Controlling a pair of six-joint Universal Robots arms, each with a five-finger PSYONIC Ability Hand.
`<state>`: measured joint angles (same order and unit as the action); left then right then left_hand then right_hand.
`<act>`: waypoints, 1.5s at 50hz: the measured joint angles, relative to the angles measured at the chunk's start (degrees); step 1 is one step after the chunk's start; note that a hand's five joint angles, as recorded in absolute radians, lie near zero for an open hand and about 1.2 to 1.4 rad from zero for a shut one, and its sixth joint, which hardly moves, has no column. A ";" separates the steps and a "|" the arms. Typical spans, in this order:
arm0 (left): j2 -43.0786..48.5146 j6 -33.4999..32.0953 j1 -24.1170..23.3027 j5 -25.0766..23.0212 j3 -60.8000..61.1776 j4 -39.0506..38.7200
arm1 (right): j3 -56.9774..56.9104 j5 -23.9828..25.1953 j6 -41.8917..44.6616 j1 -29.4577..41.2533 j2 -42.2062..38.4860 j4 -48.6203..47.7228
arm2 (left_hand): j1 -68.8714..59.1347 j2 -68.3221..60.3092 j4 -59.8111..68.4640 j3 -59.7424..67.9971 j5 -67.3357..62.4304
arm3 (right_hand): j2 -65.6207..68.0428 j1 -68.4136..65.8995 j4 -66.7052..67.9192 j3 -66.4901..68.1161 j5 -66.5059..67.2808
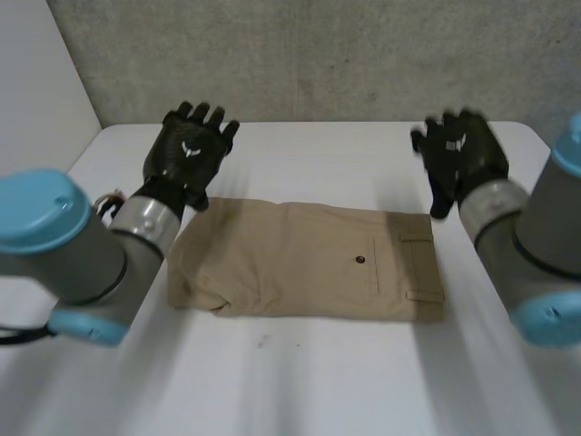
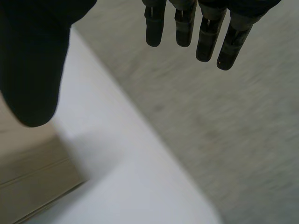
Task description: Fold the shorts.
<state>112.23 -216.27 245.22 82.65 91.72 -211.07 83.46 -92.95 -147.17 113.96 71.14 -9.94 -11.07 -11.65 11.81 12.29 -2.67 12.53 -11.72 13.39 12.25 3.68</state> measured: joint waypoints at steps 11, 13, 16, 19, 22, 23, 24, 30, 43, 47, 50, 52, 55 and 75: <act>-12.42 10.17 -0.18 -0.18 16.09 3.60 | 16.66 4.28 -7.48 -1.61 4.98 6.56 | 0.00 0.00 0.00 0.01 0.00 | 0.99 -0.57 0.49 1.08 0.74; -14.19 13.27 -0.16 -0.11 18.20 6.49 | 20.22 6.59 -8.70 -3.13 4.91 5.74 | 0.00 0.00 0.00 0.01 0.00 | 4.01 -2.29 3.09 4.28 3.09; -14.81 15.75 0.05 -0.01 19.34 9.11 | 22.88 8.97 -9.24 -4.71 4.18 3.86 | 0.00 0.00 0.00 0.01 0.00 | 6.48 -5.10 6.31 7.26 5.67; -14.62 16.95 0.38 0.00 19.97 10.17 | 24.19 10.00 -9.28 -5.78 2.57 1.16 | 0.00 0.00 0.00 0.01 0.00 | 10.47 -8.37 9.86 11.00 8.95; -14.09 17.48 0.66 -0.03 20.47 10.41 | 24.68 10.36 -9.17 -6.67 0.54 -1.64 | 0.00 0.00 0.00 0.01 0.00 | 12.60 -9.99 12.06 13.04 10.91; -13.92 17.51 0.70 -0.05 20.57 10.38 | 24.70 10.38 -9.15 -6.84 0.12 -2.11 | 0.00 0.00 0.00 0.01 0.00 | 12.60 -9.99 12.06 13.04 10.91; -13.69 17.52 0.72 -0.07 20.68 10.35 | 24.69 10.41 -9.11 -7.08 -0.54 -2.74 | 0.00 0.00 0.00 0.01 0.00 | 13.40 -10.61 12.76 13.82 11.57; -12.53 17.40 0.61 -0.08 20.90 10.08 | 23.98 10.46 -9.02 -7.93 -3.04 -4.45 | 0.00 0.00 0.00 0.01 0.00 | 24.25 -18.73 22.75 23.94 21.12; -12.09 17.21 0.10 0.13 21.04 10.29 | 23.52 10.29 -8.84 -11.86 -2.98 -6.66 | 0.00 0.00 0.00 0.01 0.00 | 54.37 -38.38 54.82 55.35 50.36; -12.36 17.21 0.14 0.14 21.24 10.42 | 23.40 10.30 -8.44 -14.79 -1.57 -5.97 | 0.00 0.00 0.00 0.01 0.00 | 54.37 -38.38 54.83 55.35 50.79; -12.71 17.20 0.31 0.13 21.59 10.50 | 23.19 10.88 -7.65 -19.47 0.49 -4.27 | 0.00 0.00 0.00 0.01 0.00 | 54.37 -38.39 54.83 55.35 51.55; -12.87 17.20 0.43 0.13 21.73 10.51 | 22.91 11.66 -6.47 -22.34 1.36 -2.96 | 0.00 0.00 0.00 0.01 0.00 | 54.37 -39.61 54.83 55.35 51.57; -13.05 17.19 0.61 0.13 21.91 10.52 | 21.94 13.97 -3.04 -27.36 2.50 -0.23 | 0.00 0.00 0.00 0.01 -0.01 | 55.09 -41.42 54.86 55.35 51.57; -14.86 17.20 0.68 0.14 22.16 10.51 | 7.15 18.43 -0.22 1.16 3.61 2.81 | 0.00 0.00 0.00 0.01 -0.01 | 55.09 -43.26 54.87 55.36 53.20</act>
<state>97.36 -199.07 245.90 82.79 113.88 -200.57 90.61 -74.52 -147.39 115.13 74.75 -7.13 -11.07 -11.65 11.82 12.30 -2.68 67.63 -54.98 68.26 67.61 56.87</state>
